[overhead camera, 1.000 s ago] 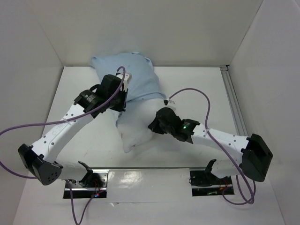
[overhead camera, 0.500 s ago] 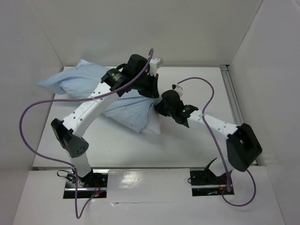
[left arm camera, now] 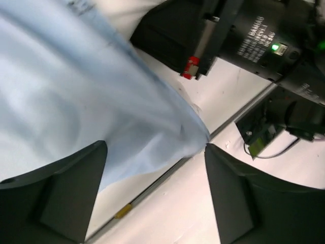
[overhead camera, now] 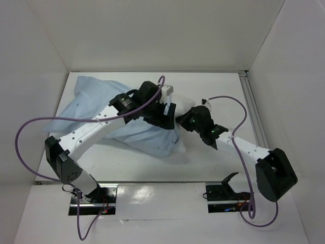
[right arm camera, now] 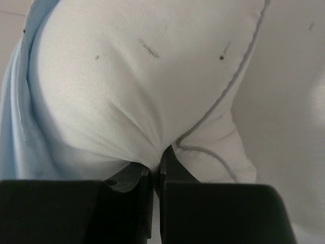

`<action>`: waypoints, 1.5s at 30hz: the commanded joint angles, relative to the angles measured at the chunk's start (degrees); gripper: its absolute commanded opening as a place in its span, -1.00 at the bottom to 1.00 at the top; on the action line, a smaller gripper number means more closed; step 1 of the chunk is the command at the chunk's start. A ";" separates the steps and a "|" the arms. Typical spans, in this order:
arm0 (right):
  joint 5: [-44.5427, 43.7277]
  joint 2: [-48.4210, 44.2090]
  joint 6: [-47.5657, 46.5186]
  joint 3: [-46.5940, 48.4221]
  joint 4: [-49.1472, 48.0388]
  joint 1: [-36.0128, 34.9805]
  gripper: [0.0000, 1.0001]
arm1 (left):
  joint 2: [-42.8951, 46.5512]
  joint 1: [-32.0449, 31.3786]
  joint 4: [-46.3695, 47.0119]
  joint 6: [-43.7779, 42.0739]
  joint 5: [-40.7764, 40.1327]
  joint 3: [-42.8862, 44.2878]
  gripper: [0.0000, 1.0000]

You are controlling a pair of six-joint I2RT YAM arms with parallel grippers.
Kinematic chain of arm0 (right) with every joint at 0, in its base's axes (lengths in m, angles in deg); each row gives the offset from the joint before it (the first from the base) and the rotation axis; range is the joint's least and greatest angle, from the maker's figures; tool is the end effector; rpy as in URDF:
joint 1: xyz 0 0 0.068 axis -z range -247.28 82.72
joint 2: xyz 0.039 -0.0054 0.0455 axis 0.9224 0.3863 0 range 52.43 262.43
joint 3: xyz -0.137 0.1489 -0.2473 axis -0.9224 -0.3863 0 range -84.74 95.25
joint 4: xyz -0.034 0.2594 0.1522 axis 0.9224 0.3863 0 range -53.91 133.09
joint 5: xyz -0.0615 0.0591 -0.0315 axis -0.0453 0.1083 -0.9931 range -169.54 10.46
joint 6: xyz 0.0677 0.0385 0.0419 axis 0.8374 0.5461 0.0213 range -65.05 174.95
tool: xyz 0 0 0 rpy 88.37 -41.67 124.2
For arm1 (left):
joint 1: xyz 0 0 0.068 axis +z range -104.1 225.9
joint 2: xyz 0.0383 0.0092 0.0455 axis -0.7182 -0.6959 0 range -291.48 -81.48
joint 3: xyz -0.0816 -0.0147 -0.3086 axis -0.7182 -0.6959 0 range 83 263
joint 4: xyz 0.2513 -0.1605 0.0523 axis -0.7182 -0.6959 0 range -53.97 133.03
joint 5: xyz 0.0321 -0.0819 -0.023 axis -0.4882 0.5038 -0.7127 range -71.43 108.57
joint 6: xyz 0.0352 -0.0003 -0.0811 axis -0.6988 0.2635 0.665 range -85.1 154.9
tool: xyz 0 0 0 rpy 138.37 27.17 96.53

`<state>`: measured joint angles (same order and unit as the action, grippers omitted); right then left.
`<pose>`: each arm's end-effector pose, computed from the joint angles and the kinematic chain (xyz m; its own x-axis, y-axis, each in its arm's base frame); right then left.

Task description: Put the pillow into the pillowcase

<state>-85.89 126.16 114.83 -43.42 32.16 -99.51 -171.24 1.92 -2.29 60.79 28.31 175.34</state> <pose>0.2940 0.1752 0.2364 -0.5899 0.6443 -0.4867 0.1242 0.6679 0.7338 0.2898 -0.2983 0.3957 -0.7771 0.1520 -0.6107 0.4830 0.7662 -0.4239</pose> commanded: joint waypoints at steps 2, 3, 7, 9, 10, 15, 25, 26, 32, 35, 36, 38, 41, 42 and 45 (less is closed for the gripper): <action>-2.53 -2.98 4.72 -2.03 -5.04 0.68 -1.00 | 1.59 -8.18 -3.37 6.96 -16.35 1.18 0.90; -2.53 -3.50 4.72 -2.56 -5.04 0.68 -1.00 | 2.30 -10.05 -4.07 9.16 -19.37 -1.26 0.90; -2.00 -3.51 3.50 -2.56 -4.52 0.15 -1.00 | 4.67 -20.50 -2.76 27.31 -31.33 -10.05 0.73; -1.47 -3.51 2.97 -2.56 -3.91 0.15 -1.00 | 4.16 -25.07 -3.71 33.06 -38.55 -14.70 0.65; -1.47 -3.51 2.96 -2.56 -3.90 0.15 -1.00 | 4.15 -26.23 -3.72 37.17 -39.96 -16.03 0.65; -0.24 -3.51 1.12 -0.72 -2.59 0.68 -1.00 | 0.99 -30.10 -5.83 45.29 -46.12 -22.46 0.70; 0.28 -3.51 -0.02 0.52 -0.82 1.81 -1.00 | -6.48 -30.10 -3.99 46.62 -50.42 -21.93 0.62; 0.89 -3.51 -0.02 0.52 -0.21 1.82 -1.00 | -7.09 -30.10 -3.99 46.62 -51.21 -21.93 0.57; 2.75 -3.51 -0.55 1.04 0.40 3.40 -1.00 | -9.91 -28.09 -7.83 48.63 -53.77 -20.09 -0.05; 2.75 -3.51 -1.08 1.57 0.93 3.40 -1.00 | -10.70 -27.56 -9.61 50.22 -52.63 -17.72 -1.00; 2.75 -3.51 -1.08 1.57 0.94 3.92 -1.00 | -8.96 -27.56 -9.61 50.22 -52.02 -17.72 -1.00; 3.27 -3.51 -1.69 1.57 0.94 3.93 -1.00 | -6.85 -27.56 -9.61 50.22 -49.22 -17.19 -1.00; 6.59 -1.85 -2.92 3.06 2.95 4.98 -0.57 | -1.14 -28.61 -4.88 47.16 -47.10 -19.03 -1.00; 7.66 -1.32 -4.84 3.85 4.00 4.98 -0.22 | -0.17 -28.61 -4.34 46.63 -44.92 -19.03 -1.00; 8.99 -3.14 -6.96 5.26 9.10 6.47 0.46 | 1.25 -28.61 -4.95 46.62 -42.35 -17.64 -1.00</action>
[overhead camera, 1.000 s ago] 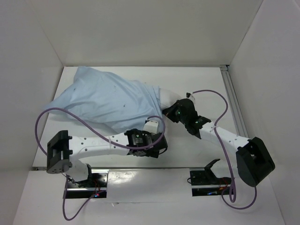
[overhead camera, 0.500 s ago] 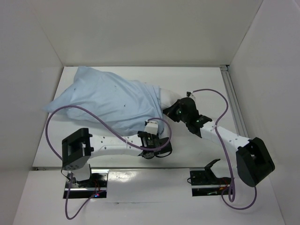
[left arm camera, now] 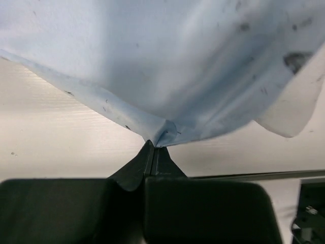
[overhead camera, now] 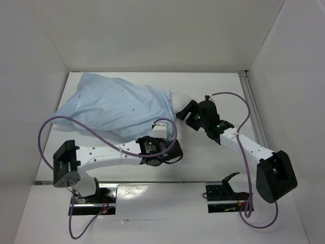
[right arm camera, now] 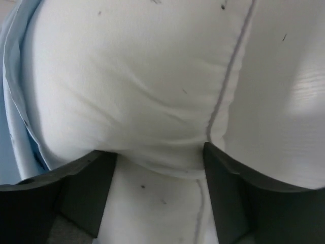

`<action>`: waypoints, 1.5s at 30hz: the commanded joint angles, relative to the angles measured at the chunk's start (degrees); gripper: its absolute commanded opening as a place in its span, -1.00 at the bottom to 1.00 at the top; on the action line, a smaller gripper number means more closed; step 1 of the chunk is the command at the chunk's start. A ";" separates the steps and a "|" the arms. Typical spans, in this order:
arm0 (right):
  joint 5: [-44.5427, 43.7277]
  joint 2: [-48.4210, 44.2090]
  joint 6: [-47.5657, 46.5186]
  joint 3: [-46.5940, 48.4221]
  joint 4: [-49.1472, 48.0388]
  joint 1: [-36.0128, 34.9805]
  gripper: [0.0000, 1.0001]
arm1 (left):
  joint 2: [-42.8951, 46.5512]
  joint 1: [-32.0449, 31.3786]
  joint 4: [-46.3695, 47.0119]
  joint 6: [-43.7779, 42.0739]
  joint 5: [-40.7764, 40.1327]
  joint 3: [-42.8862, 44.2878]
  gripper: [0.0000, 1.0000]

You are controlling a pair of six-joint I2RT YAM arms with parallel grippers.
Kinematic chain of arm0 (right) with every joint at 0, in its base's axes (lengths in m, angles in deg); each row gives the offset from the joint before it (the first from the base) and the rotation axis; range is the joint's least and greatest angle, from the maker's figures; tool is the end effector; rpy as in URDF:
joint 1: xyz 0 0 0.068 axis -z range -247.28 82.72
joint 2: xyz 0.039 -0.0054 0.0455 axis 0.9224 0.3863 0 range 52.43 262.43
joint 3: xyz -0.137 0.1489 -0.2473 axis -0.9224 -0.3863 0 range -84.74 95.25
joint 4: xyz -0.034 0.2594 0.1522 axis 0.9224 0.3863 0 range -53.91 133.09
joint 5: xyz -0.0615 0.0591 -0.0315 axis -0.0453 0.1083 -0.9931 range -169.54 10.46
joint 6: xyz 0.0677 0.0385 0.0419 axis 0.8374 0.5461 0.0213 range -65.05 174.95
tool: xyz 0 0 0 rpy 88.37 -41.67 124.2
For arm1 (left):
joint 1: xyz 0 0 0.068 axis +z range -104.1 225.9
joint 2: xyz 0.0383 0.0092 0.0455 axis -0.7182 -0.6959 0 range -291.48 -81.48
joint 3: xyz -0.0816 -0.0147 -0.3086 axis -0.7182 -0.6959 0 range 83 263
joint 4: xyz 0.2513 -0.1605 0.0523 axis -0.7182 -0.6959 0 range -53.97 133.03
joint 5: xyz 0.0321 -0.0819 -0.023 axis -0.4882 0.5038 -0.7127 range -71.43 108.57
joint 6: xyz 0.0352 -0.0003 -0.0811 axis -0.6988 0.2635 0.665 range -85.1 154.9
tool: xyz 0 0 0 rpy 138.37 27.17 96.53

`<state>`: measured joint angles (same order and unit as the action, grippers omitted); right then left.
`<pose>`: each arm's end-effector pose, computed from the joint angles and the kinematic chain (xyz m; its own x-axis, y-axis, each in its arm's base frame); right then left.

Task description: Put the pillow into the pillowcase

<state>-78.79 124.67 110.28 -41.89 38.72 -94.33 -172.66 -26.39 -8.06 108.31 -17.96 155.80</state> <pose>0.2980 0.1534 0.2403 -0.6508 0.5910 -0.4766 0.1241 0.7021 0.7012 0.1563 -0.3358 0.2630 -0.7540 -0.1700 -0.6344 -0.0725 0.9816 -0.1769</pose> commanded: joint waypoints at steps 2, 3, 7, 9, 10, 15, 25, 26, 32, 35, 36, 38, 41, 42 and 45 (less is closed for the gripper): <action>3.37 -4.73 -3.65 2.24 4.30 3.04 0.63 | 3.20 -0.31 0.82 -1.60 4.45 2.61 -1.00; 3.38 -8.14 -4.17 2.24 5.53 3.84 0.72 | 3.81 -0.31 0.82 -2.30 5.06 2.62 -1.00; 5.04 -15.09 -8.90 0.92 12.64 7.97 0.75 | 5.56 -0.31 0.11 -4.32 4.37 5.68 -1.00; 8.11 -17.22 -10.85 0.92 16.43 9.38 0.75 | 5.57 -0.31 0.11 -4.94 3.84 6.83 -1.00; 9.17 -19.40 -12.16 0.92 17.57 10.08 0.75 | 5.57 -0.31 0.11 -5.72 3.84 8.31 -1.00; 5.06 -31.10 -17.00 -2.07 22.84 7.45 0.42 | 5.57 -0.31 0.11 -7.75 2.17 11.48 -1.00; 20.23 -31.82 -23.68 -4.44 25.67 6.22 0.94 | 5.57 -0.31 -0.50 -9.69 1.47 16.41 -1.00; 20.95 -31.82 -23.69 -4.44 25.67 6.22 0.94 | 5.57 -0.31 -1.11 -9.69 1.47 17.28 -1.00; 21.67 -31.29 -23.52 -5.76 21.98 6.22 0.81 | 5.57 -0.31 -1.12 -12.15 1.47 19.93 -1.00; 18.07 -30.76 -21.32 -5.76 21.45 6.22 0.78 | 6.19 -0.31 -1.12 -12.76 2.07 20.46 -1.00; 18.05 -30.24 -21.32 -5.76 21.45 6.22 0.78 | 6.19 -0.31 -1.12 -13.37 2.08 20.46 -1.00; 18.58 -30.24 -20.70 -5.76 20.58 6.22 0.78 | 6.19 -0.31 -1.64 -13.90 3.48 21.16 -1.00; 19.98 -30.24 -20.09 -5.76 19.78 6.22 0.78 | 6.19 -0.31 -1.64 -13.90 4.10 21.69 -1.00; 19.99 -30.24 -20.09 -5.76 19.17 6.22 0.78 | 6.19 -0.31 -1.64 -13.90 4.71 22.47 -1.00; 20.78 -30.24 -19.56 -5.76 19.16 5.69 0.78 | 5.14 -0.31 -1.64 -15.49 5.94 24.32 -1.00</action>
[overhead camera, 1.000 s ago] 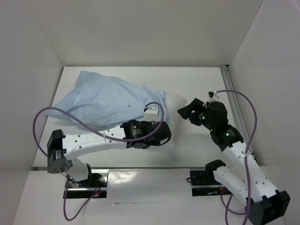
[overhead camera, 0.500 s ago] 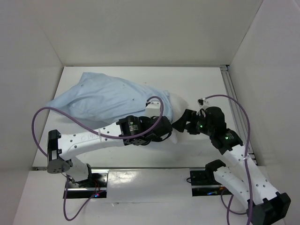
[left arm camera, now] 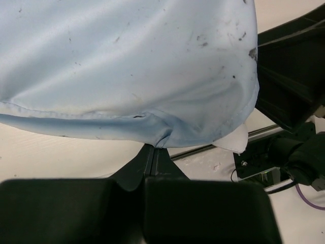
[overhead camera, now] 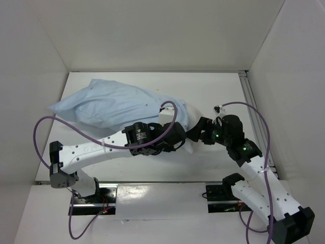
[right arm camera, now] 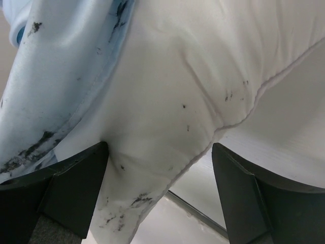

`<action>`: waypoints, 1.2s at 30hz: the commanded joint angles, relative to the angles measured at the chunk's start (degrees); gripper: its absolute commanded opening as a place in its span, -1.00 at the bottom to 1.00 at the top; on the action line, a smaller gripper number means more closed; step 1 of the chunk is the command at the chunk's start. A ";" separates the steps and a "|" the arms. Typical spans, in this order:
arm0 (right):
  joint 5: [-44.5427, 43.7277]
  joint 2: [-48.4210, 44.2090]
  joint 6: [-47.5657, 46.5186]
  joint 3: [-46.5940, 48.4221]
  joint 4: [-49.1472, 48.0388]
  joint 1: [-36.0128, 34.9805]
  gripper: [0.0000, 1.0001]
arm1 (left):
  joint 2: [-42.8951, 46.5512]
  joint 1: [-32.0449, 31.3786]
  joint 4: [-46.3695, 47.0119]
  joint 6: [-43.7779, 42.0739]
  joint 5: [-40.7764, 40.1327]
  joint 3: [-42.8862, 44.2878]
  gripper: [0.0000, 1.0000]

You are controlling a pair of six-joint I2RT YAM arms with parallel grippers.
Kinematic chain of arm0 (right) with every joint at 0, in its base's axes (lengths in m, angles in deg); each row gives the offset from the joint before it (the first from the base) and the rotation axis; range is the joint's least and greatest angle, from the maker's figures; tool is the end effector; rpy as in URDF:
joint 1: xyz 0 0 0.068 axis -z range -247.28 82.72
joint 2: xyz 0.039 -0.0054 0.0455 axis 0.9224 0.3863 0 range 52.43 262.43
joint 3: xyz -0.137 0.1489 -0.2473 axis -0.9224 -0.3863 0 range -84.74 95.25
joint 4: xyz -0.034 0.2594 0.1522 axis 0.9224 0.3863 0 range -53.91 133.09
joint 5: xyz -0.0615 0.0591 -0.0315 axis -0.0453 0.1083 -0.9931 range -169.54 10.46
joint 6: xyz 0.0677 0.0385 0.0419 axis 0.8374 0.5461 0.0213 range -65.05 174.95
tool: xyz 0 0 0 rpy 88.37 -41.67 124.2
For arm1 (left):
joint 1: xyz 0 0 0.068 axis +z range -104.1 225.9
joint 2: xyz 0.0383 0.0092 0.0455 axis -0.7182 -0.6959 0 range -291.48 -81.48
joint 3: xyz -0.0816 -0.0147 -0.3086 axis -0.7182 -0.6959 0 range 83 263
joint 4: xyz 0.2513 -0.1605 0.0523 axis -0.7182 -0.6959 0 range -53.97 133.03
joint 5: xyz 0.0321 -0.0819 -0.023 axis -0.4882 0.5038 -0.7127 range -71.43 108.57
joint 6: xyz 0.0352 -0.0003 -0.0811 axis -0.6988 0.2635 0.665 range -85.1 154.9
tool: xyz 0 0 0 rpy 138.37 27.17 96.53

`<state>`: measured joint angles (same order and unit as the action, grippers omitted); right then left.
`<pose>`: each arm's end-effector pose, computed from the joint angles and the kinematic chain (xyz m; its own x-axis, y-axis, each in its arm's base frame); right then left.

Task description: Put the pillow into the pillowcase

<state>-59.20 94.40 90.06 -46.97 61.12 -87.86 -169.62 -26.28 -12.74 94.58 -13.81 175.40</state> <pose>0.1862 0.0992 0.2887 -0.7269 0.3030 -0.6162 -0.2390 0.7296 0.6407 0.1565 -0.3496 0.3968 -0.7268 -0.1208 -0.6761 0.1477 0.9339 -0.3256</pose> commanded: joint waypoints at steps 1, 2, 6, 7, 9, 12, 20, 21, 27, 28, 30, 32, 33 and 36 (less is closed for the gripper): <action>1.20 0.04 0.66 -0.69 -3.24 -0.78 0.78 | 2.09 -0.42 3.03 -2.28 1.80 5.50 -1.00; 1.20 0.04 0.66 -0.69 -3.24 -0.78 0.78 | 2.09 -0.42 3.03 -2.81 1.80 5.51 -1.00; 0.59 -0.49 -0.39 0.36 -1.49 -0.78 0.76 | 0.95 -0.42 3.03 -4.13 2.32 7.97 -1.00; 0.58 -0.49 -0.40 0.89 -1.48 -0.78 0.76 | 0.25 -0.42 3.03 -4.13 2.32 8.58 -1.00; -0.12 -0.49 -1.01 1.42 -0.87 -0.78 0.74 | -0.54 -0.42 3.03 -5.27 3.03 10.51 -1.00; -0.12 -0.49 -2.23 2.73 1.05 -0.78 0.81 | -2.65 -0.42 1.36 -5.80 3.03 13.59 -1.00; 4.09 0.03 1.42 -0.58 -4.01 -0.78 0.55 | -3.78 -0.42 1.36 -8.42 5.99 18.06 -1.00; 4.10 0.04 3.80 -1.47 -6.12 -0.78 0.29 | -4.40 -0.42 2.41 -9.48 7.14 19.21 -1.00; 3.57 2.65 20.60 -6.75 -31.17 -0.78 -1.00 | -16.25 -1.03 4.80 -19.24 23.83 46.54 -1.00; 1.05 3.89 21.31 -5.54 -33.19 -0.78 -1.00 | -20.63 -1.03 4.79 -20.64 26.38 50.47 -1.00; -0.47 8.44 19.91 -4.39 -35.14 -0.78 -1.00 | -22.42 -1.03 6.54 -21.18 32.26 54.71 -1.00; -1.61 11.88 16.75 -2.28 -34.54 -0.78 -1.00 | -19.80 -0.16 13.38 -20.66 37.36 51.23 -1.00; -2.31 14.68 14.22 -0.71 -33.49 -0.78 -1.00 | -18.40 0.46 15.58 -20.13 40.96 47.38 -1.00; -1.79 14.98 11.83 0.45 -27.95 -0.78 -1.00 | -14.26 1.86 18.50 -20.13 42.84 46.20 -1.00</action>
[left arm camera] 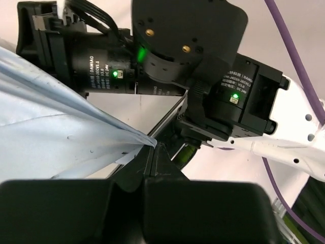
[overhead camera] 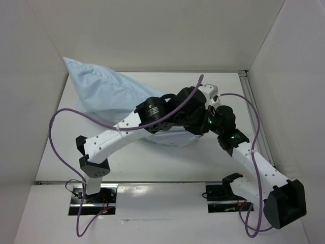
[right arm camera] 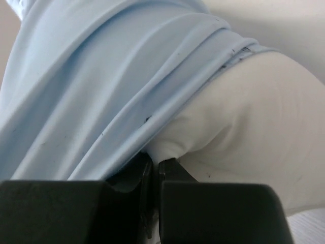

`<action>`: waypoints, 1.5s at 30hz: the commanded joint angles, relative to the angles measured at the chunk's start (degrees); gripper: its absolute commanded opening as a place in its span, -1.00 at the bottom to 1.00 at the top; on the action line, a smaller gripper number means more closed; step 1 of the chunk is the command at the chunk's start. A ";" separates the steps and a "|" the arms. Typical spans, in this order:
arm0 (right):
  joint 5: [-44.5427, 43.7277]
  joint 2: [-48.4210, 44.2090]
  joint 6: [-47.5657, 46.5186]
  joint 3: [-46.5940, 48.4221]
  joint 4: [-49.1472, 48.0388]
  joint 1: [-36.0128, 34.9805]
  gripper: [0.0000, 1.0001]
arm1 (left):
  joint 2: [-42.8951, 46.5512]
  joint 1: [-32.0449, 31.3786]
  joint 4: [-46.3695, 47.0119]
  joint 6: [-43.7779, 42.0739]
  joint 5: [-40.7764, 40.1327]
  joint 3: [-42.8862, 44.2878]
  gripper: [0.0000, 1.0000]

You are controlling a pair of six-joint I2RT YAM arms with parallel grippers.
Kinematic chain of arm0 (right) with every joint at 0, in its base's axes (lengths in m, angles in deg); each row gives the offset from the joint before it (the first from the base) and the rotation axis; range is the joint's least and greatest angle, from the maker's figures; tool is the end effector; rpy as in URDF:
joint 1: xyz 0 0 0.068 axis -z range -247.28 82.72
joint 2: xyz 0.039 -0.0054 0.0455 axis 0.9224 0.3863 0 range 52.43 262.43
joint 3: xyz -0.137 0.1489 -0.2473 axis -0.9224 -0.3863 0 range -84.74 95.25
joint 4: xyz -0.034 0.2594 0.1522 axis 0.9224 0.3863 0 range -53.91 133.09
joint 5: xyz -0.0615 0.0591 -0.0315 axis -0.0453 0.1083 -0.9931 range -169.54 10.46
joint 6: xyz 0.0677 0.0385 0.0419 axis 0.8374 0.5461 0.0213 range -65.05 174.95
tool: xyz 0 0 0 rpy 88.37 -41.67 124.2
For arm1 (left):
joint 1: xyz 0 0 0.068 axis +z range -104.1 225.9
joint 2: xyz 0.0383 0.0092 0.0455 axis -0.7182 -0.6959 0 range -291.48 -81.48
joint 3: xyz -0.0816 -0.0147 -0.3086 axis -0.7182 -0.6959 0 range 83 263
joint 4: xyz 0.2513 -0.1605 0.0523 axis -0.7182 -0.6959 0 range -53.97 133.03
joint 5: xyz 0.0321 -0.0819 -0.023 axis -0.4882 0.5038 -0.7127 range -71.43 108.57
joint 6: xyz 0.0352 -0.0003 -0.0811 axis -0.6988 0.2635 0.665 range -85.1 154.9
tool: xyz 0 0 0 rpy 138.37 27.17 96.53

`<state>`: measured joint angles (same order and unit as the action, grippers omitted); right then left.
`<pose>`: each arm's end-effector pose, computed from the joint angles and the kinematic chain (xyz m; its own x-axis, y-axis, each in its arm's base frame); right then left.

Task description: Put the pillow into the pillowcase

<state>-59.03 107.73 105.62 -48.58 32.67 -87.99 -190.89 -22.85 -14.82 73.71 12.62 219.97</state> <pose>0.2492 0.1237 0.2920 -0.6609 0.5246 -0.5366 -0.2138 0.5538 0.8047 0.1827 -0.4475 0.5179 -0.7030 0.0881 -0.7057 0.5825 0.6405 -0.5004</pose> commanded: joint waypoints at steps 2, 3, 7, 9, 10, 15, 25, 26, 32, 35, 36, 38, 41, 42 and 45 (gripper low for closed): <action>-1.97 -4.04 -3.74 1.19 4.71 -1.17 -1.00 | 8.76 -1.56 19.96 0.74 14.14 1.11 -1.00; -1.97 -6.68 -3.74 0.58 6.83 -1.18 -1.00 | 10.34 -0.95 19.18 0.74 12.30 0.41 -1.00; -5.39 -23.79 0.64 -0.74 18.78 -2.49 -1.00 | 11.67 4.30 18.65 0.22 11.14 -1.26 -1.00; -7.06 -28.22 3.98 -1.44 24.57 -2.49 -1.00 | 10.63 8.00 18.65 1.35 11.67 -1.26 -1.00; -7.07 -31.20 4.95 -1.45 25.99 -2.49 -1.00 | 9.66 11.85 18.65 1.36 12.80 -1.26 -1.00; -11.71 -31.85 8.03 -1.45 32.06 -2.49 -1.00 | -2.00 19.53 18.65 0.84 14.92 1.36 -1.00; -25.80 -5.05 -1.27 8.21 26.45 3.03 -0.45 | 0.75 13.22 9.08 -9.89 5.46 -3.70 0.82; -25.26 -3.38 -3.11 9.01 26.45 4.17 0.18 | 4.77 10.51 8.46 -10.41 -0.49 -9.90 0.78; -24.30 -7.49 -9.01 11.03 35.05 13.58 0.78 | 15.61 2.76 5.90 -1.47 -17.83 -33.76 0.32; -17.89 -10.22 -13.13 9.28 37.69 16.75 0.83 | 19.66 -0.05 4.49 5.21 -23.21 -44.30 0.37; -16.40 -11.70 -14.36 8.67 38.31 16.75 0.83 | 20.80 -0.07 3.71 6.97 -24.27 -48.77 0.37; -13.14 -13.81 -16.48 5.77 39.19 16.75 0.83 | 24.49 -1.82 2.12 12.16 -27.34 -52.57 0.43; -10.07 -19.08 -18.59 2.43 40.24 16.75 0.83 | 30.01 -3.50 2.73 14.81 -28.50 -59.43 0.46; -9.27 -21.62 -19.12 1.90 40.25 16.75 0.97 | 31.26 -3.50 3.26 15.50 -28.50 -61.10 0.51; -5.05 -22.87 -20.61 1.37 40.25 16.75 1.00 | 33.55 -3.50 5.10 15.51 -29.72 -66.82 0.57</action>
<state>-69.93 86.60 88.79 -47.01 72.01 -71.40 -161.71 -26.41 -11.84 85.69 -12.06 155.01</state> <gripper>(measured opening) 0.998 0.773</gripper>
